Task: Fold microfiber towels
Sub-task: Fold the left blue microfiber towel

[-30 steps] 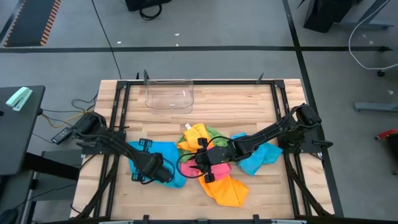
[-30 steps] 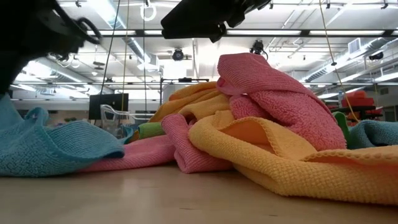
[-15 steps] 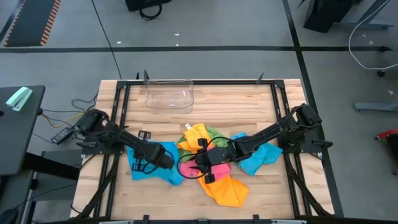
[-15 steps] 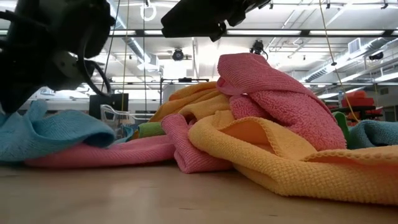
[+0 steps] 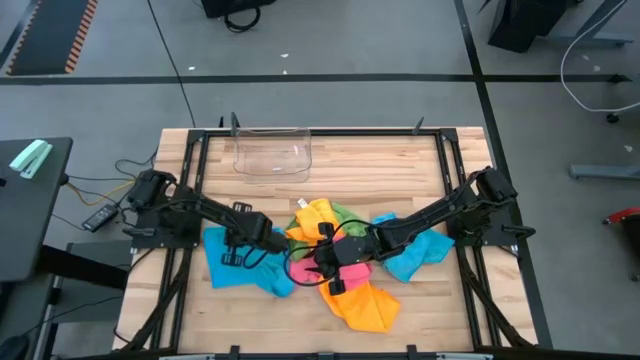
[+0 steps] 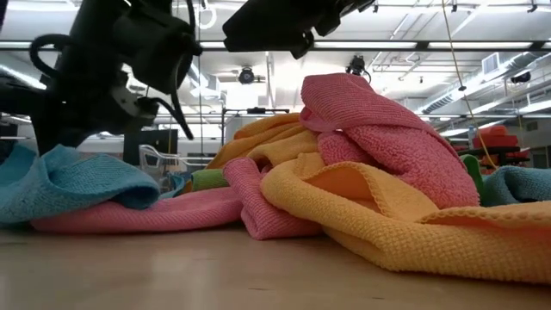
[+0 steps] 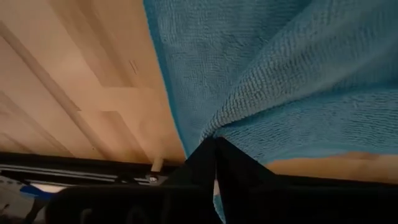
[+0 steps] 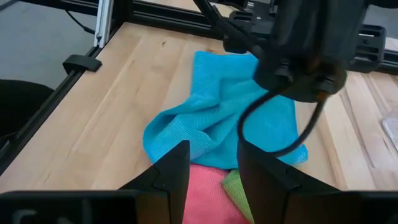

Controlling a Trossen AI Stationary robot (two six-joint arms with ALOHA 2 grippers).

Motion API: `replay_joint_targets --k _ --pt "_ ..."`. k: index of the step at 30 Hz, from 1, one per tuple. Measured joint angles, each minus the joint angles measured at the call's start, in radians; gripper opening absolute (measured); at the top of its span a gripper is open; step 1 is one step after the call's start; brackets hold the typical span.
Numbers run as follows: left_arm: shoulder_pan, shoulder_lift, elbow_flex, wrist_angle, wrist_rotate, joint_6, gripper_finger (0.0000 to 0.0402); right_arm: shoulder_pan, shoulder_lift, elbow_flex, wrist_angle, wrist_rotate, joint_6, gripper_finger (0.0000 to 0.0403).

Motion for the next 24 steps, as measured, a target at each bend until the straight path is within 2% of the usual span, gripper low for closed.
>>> replay_joint_targets --k 6,14,21,24 --pt "0.031 0.000 -0.044 0.034 0.010 0.027 0.0008 0.020 -0.001 0.000 0.000 0.000 0.004 0.0143" --pt "0.049 0.000 -0.114 0.064 0.016 0.073 0.0026 0.032 -0.001 0.000 0.000 0.011 -0.006 0.0143" --pt "0.056 0.000 -0.140 0.141 0.000 0.083 0.0018 0.030 -0.001 0.000 0.010 0.012 -0.014 0.0143" --pt "0.056 0.000 -0.143 0.150 -0.023 0.082 0.0039 0.030 -0.001 0.000 0.010 0.012 -0.014 0.0143"
